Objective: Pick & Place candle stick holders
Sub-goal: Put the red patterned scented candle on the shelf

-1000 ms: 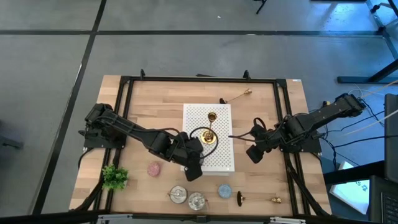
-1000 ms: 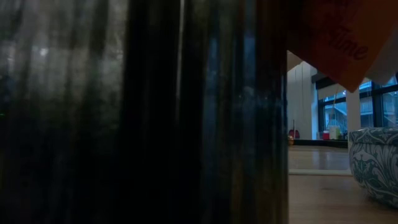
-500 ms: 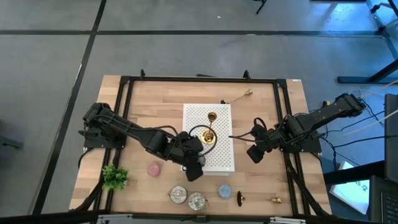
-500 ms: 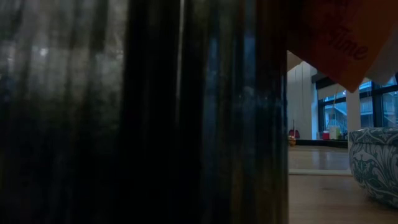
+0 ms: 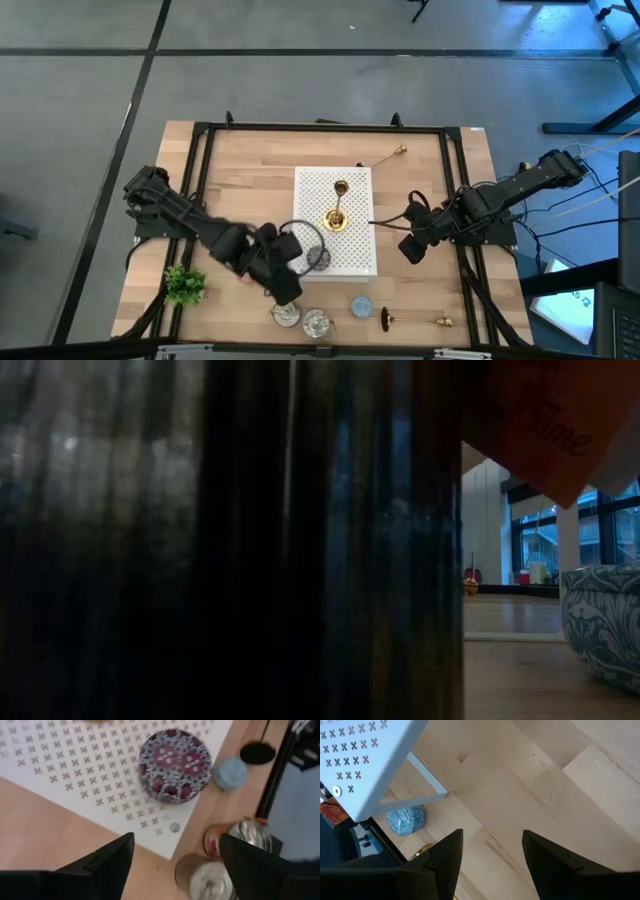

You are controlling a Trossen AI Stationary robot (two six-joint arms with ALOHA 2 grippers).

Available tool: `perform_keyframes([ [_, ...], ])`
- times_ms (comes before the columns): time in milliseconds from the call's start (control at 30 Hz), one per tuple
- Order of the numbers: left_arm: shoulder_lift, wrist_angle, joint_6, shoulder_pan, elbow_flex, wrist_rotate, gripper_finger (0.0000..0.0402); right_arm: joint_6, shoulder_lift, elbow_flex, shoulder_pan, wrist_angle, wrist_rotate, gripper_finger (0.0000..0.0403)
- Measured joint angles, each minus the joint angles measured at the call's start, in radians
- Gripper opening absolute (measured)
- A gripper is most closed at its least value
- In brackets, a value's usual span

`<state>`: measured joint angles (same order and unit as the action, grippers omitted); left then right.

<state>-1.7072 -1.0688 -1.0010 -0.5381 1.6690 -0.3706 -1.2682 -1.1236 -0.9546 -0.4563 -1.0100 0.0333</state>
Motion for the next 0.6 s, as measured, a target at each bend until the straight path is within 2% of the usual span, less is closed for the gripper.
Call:
perform_keyframes([
  [167, -0.002, 0.002, -0.037, -0.046, -0.033, -0.229, 0.0261, 0.0, 0.0, 0.0, -0.005, -0.004, 0.015, 0.0209],
  [233, -0.002, 0.011, -0.006, -0.047, -0.041, -0.277, 0.0257, 0.0, 0.0, 0.0, -0.005, -0.004, 0.016, 0.0209],
  [300, -0.001, 0.032, 0.022, -0.041, -0.052, -0.288, 0.0254, 0.0, 0.0, 0.0, -0.005, -0.004, 0.016, 0.0209],
  [467, -0.001, 0.133, 0.018, -0.039, -0.096, -0.222, 0.0253, -0.003, 0.0, 0.0, -0.027, -0.004, 0.016, 0.0209],
  [600, -0.002, 0.207, 0.043, -0.061, -0.14, -0.215, 0.0253, -0.019, 0.0, 0.0, -0.045, -0.004, 0.019, 0.0209],
])
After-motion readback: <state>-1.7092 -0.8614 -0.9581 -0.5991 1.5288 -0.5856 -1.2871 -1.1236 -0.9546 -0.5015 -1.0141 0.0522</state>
